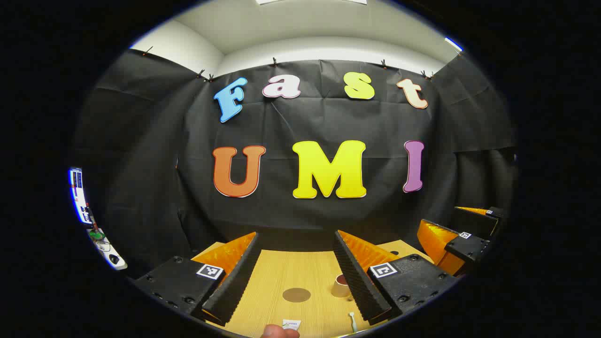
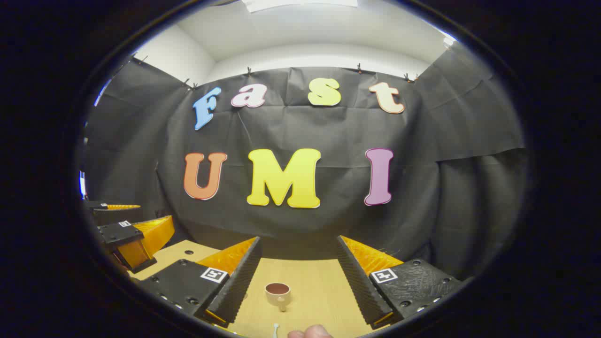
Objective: Put the toothbrush and toothpaste on the desktop into the cup, then pick up the cup and place it on the coaster on the desktop.
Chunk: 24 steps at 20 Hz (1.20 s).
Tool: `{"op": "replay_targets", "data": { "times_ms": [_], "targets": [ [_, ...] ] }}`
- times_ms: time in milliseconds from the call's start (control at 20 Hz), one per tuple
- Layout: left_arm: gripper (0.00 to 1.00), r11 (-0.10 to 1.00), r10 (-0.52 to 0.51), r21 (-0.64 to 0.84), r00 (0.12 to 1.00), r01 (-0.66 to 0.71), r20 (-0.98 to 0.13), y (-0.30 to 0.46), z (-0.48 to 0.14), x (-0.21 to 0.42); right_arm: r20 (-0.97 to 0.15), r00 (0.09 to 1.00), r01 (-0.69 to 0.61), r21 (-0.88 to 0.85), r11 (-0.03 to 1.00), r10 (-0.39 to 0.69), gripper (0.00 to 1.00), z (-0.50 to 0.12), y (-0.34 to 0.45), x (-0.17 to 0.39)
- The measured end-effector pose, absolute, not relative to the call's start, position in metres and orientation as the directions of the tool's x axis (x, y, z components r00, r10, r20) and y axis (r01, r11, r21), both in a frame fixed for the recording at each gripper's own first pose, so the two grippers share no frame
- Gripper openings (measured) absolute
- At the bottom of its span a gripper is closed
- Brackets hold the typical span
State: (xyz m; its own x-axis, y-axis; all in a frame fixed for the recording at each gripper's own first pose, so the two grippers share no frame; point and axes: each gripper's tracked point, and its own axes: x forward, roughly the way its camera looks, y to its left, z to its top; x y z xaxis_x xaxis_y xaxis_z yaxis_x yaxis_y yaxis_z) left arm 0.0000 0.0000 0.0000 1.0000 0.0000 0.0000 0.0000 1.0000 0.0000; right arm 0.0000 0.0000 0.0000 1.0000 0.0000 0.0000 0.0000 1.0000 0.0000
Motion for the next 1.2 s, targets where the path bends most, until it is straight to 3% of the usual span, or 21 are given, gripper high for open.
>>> {"op": "replay_targets", "data": {
  "times_ms": [1200],
  "targets": [
    [0.97, 1.0, -0.002, -0.003, 0.998, 0.002, -0.069, -0.001, -0.023, 0.004, -0.079, 0.997, 0.006, -0.005, 1.0, -0.006, 0.95, -0.019, -0.003, 0.01]
  ]
}}
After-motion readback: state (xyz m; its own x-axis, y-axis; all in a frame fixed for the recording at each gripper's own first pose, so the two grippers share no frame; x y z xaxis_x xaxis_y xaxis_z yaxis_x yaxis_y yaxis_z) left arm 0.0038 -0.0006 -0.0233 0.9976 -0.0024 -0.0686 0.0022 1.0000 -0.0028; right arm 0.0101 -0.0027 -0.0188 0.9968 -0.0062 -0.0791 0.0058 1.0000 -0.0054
